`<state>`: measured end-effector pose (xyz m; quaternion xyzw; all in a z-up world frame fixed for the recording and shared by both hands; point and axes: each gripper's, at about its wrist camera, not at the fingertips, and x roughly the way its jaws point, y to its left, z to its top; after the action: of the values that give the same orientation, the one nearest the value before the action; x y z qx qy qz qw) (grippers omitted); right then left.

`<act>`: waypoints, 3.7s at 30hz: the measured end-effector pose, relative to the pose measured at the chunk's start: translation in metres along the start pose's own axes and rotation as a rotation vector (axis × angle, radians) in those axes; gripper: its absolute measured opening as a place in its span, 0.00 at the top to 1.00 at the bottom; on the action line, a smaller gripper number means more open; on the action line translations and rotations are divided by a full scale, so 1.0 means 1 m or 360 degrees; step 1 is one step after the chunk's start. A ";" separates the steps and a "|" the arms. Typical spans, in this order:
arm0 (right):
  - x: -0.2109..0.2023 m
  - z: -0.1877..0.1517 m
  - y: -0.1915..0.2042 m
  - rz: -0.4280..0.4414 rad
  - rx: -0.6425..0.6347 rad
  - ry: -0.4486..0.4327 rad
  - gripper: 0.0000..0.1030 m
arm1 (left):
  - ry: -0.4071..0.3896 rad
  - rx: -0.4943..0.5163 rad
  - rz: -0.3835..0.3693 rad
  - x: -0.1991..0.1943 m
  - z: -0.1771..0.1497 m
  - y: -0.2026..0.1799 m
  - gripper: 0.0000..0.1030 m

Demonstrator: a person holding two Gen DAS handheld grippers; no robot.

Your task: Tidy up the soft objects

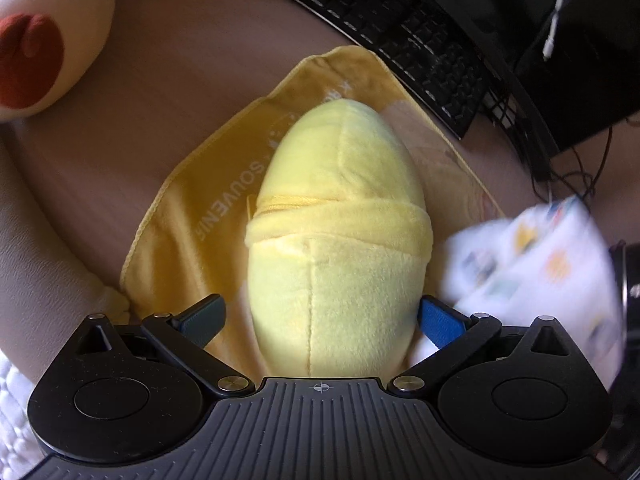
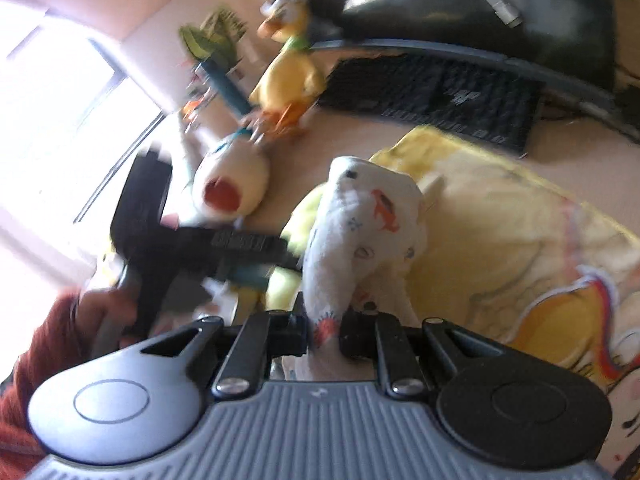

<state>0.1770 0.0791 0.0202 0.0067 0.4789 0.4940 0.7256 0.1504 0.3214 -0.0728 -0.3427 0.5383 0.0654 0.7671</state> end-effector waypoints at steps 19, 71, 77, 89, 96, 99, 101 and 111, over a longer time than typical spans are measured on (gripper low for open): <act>0.039 -0.017 -0.024 -0.0226 0.0103 0.0172 0.86 | -0.0017 0.0169 0.0163 -0.008 0.005 -0.035 0.00; -0.117 -0.059 -0.120 -0.0443 0.0783 -0.0525 0.85 | 0.0273 0.0394 -0.0159 0.032 0.013 -0.092 0.06; -0.097 -0.026 -0.097 -0.0375 0.0642 -0.0505 0.85 | 0.0079 0.0289 -0.0016 0.005 0.027 -0.066 0.02; 0.001 0.060 -0.050 -0.0238 0.0305 -0.0343 0.85 | -0.0004 0.0064 0.0043 -0.003 0.033 -0.024 0.02; 0.012 0.045 -0.061 -0.0450 0.0273 -0.0268 0.86 | -0.0036 0.0022 0.0047 0.003 0.035 -0.020 0.00; 0.003 0.033 -0.078 -0.0518 0.0351 -0.0251 0.86 | -0.0033 0.0057 0.0054 0.004 0.035 -0.025 0.00; 0.000 0.023 -0.091 -0.0563 0.0409 -0.0235 0.86 | -0.0033 0.0072 0.0066 0.005 0.035 -0.028 0.00; -0.019 -0.004 -0.090 -0.0499 0.0462 -0.0223 0.86 | -0.0049 0.0011 0.0102 0.002 0.043 -0.020 0.00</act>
<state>0.2371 0.0169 -0.0125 0.0709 0.4887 0.2995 0.8164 0.1946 0.3313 -0.0573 -0.3216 0.5373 0.0933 0.7741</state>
